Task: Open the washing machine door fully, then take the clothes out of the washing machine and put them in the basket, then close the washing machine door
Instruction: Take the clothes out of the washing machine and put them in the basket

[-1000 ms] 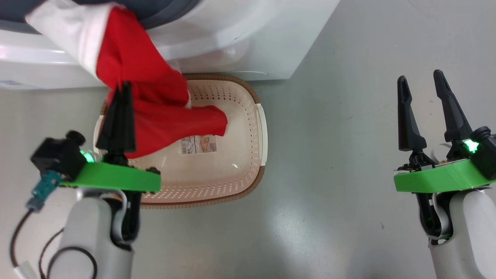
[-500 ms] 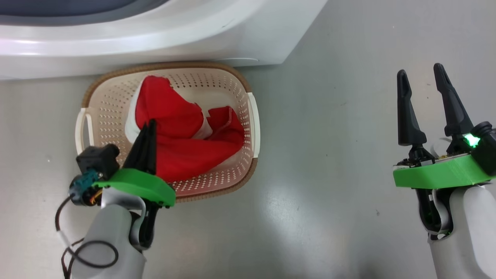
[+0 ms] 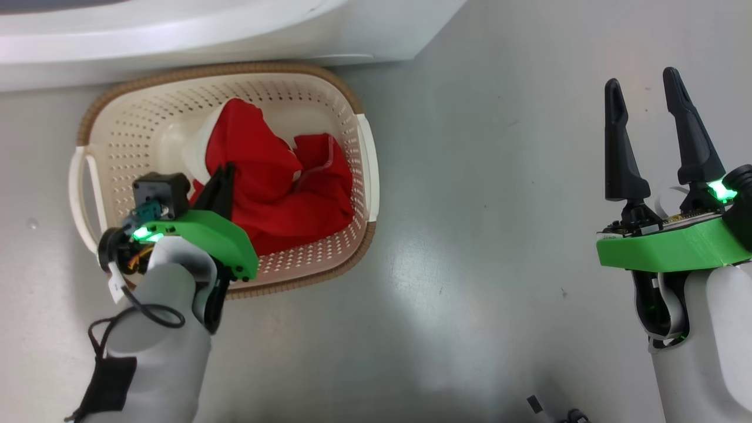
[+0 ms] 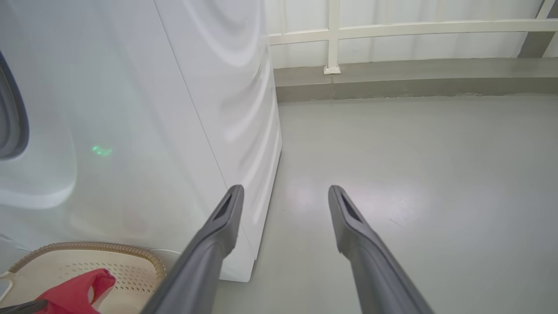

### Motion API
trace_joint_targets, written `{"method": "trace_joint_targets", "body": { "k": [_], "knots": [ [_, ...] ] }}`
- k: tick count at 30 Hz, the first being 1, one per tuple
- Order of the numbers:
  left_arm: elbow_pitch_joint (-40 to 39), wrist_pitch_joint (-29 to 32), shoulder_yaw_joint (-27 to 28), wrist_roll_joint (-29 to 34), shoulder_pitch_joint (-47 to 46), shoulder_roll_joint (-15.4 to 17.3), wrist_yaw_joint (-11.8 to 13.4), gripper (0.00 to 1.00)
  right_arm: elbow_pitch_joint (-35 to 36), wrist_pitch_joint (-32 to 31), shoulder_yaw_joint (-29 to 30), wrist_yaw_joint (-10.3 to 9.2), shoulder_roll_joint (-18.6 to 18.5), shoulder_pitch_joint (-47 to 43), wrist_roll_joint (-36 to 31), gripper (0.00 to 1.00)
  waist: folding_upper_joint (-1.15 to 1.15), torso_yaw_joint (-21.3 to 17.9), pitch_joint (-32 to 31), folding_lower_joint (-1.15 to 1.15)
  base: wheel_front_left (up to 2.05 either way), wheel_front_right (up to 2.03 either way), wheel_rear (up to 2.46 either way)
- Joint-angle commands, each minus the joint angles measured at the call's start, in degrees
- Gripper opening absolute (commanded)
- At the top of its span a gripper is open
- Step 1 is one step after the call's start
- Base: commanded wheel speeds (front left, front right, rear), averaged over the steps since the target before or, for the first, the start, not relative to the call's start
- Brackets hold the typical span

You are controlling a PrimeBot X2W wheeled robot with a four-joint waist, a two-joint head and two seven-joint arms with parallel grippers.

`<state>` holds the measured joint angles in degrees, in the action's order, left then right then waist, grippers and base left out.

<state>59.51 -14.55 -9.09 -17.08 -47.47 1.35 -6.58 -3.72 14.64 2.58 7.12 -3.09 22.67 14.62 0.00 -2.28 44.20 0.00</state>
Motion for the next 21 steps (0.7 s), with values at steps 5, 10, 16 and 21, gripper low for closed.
{"method": "trace_joint_targets", "body": {
  "k": [5,10,16,21],
  "knots": [
    [6.8,-0.4,1.0,1.2,-3.0,2.5,-0.4,0.00,1.8,0.4,-1.8,0.36,0.2,-0.3,0.5,1.00,0.00,-1.6,2.7,0.00,0.00,0.00,0.00],
    [9.0,-0.4,1.4,0.9,-4.6,2.6,-0.5,0.56,1.8,0.4,-1.7,0.36,0.2,0.0,0.6,1.00,0.00,-1.7,3.2,0.00,0.00,0.00,0.00],
    [9.4,-0.4,2.1,0.5,-5.2,2.9,-0.6,1.00,1.4,0.4,-1.4,0.36,0.2,0.4,0.5,1.00,0.00,-1.2,3.0,0.00,0.00,0.00,0.00],
    [8.3,-0.4,2.7,0.3,-4.9,3.0,-0.7,1.00,1.1,0.4,-1.1,0.36,0.2,0.6,0.2,1.00,0.00,-0.7,2.4,0.00,0.00,0.00,0.00]
  ]
}}
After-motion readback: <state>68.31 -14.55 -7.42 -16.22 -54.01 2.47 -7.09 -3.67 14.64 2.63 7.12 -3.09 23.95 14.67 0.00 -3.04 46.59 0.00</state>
